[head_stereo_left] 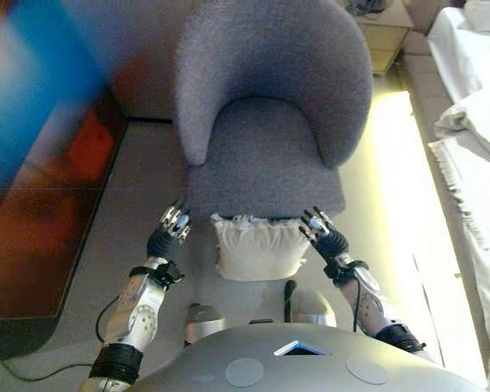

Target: Pick up the cushion and take it to the sofa

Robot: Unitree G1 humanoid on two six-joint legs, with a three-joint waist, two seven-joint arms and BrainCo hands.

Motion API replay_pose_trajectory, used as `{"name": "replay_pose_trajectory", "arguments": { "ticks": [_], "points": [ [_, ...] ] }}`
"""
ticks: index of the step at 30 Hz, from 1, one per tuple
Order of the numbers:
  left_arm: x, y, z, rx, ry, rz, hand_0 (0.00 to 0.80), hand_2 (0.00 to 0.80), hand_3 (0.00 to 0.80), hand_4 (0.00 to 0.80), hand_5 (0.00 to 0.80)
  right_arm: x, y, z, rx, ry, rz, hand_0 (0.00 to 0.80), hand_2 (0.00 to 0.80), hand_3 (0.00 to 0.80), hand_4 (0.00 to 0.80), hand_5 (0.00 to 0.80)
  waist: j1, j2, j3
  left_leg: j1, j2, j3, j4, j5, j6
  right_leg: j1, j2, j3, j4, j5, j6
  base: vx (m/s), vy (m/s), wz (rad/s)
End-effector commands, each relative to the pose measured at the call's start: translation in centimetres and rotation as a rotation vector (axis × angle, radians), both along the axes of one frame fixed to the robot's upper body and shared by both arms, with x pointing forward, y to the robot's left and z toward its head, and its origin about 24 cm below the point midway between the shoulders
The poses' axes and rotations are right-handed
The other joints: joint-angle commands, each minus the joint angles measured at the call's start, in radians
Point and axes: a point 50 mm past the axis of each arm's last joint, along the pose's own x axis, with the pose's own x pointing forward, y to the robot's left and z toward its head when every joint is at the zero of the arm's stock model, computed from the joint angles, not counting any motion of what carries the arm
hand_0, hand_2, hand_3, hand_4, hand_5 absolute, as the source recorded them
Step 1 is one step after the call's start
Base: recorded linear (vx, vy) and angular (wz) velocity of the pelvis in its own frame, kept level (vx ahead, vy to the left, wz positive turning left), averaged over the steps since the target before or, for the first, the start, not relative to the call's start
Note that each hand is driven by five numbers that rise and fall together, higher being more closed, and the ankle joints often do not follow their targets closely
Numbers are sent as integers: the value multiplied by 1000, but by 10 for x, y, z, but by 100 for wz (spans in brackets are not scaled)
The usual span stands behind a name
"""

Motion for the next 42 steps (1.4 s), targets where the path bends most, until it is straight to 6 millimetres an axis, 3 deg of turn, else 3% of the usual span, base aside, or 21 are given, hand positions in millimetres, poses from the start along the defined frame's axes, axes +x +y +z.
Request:
{"name": "replay_pose_trajectory", "arguments": {
  "ticks": [1,4,8,10,12,17,24,28,30,31,33,35,39,42],
  "points": [
    [14,-9,18,-44,-87,-18,0,0,0,0,0,8,-1,18,44,-115,1,0,0,0,0,0,-37,1,-6,-38,33,-40,231,203,-6,50,-14,28,-126,160,-45,199,2,16],
    [13,-7,17,-40,-84,19,0,0,0,0,0,8,1,15,60,-120,11,0,0,0,0,0,-14,33,9,-63,35,-58,27,229,1,78,2,41,-111,105,-30,238,195,16],
    [4,6,19,-45,-83,86,0,0,0,0,0,6,4,19,57,-153,44,0,0,0,0,0,63,72,38,-125,2,-113,-266,254,-19,153,5,64,-115,27,-4,251,177,-8],
    [2,8,18,-43,-81,85,0,0,0,0,0,6,3,20,58,-159,40,0,0,0,0,0,70,70,43,-131,-7,-113,-276,252,-19,169,0,65,-116,16,-1,145,65,-57],
    [-2,14,16,-33,-85,55,0,0,0,0,0,5,1,24,64,-185,15,0,0,0,0,0,80,69,45,-163,-35,-75,-240,181,-2,208,-34,47,-100,-21,19,199,150,-34],
    [9,23,22,-9,-113,105,0,0,0,0,0,3,5,23,77,-157,25,0,0,0,0,0,66,69,22,-137,-76,-34,-196,116,30,191,-94,7,-74,6,52,189,162,-5],
    [10,28,24,51,-106,79,0,0,0,0,0,8,11,21,74,-143,24,0,0,0,0,0,84,54,-8,-127,-94,-22,-171,75,47,222,-122,4,-101,34,66,137,51,-34],
    [5,26,19,48,-90,1,0,0,0,0,0,4,8,20,69,-140,-13,0,0,0,0,0,86,46,-28,-133,-90,46,-178,84,55,250,-133,-29,-98,65,72,79,94,12],
    [5,23,18,43,-96,-19,0,0,0,0,0,7,9,20,68,-146,-32,0,0,0,0,0,95,35,-33,-142,-135,33,-167,56,87,228,-158,-29,-29,127,71,19,166,16],
    [5,20,20,41,-117,-50,0,0,0,0,0,9,11,21,70,-152,-36,0,0,0,0,0,95,37,-28,-138,-162,22,-156,30,113,184,-164,-20,68,170,68,30,205,16],
    [5,19,21,44,-125,-52,0,0,0,0,0,9,14,19,64,-140,-32,0,0,0,0,0,90,52,-16,-112,-176,28,-155,14,138,104,-161,-18,230,226,63,58,236,6],
    [5,20,24,49,-136,-35,0,0,0,0,0,6,18,18,73,-134,-1,0,0,0,0,0,81,70,6,-59,-178,33,-173,3,144,9,-164,-30,335,250,49,106,168,-15],
    [5,26,30,76,-159,-12,0,0,0,0,0,5,20,17,79,-132,25,0,0,0,0,0,78,51,31,-19,-167,40,-175,-12,104,-5,-216,-69,121,247,45,187,-160,-18],
    [5,30,34,74,-181,-3,0,0,0,0,0,14,20,21,86,-150,40,0,0,0,0,0,69,29,50,-3,-132,27,-157,-49,58,-2,-261,-43,-121,302,89,238,-370,-11]
  ]
}}
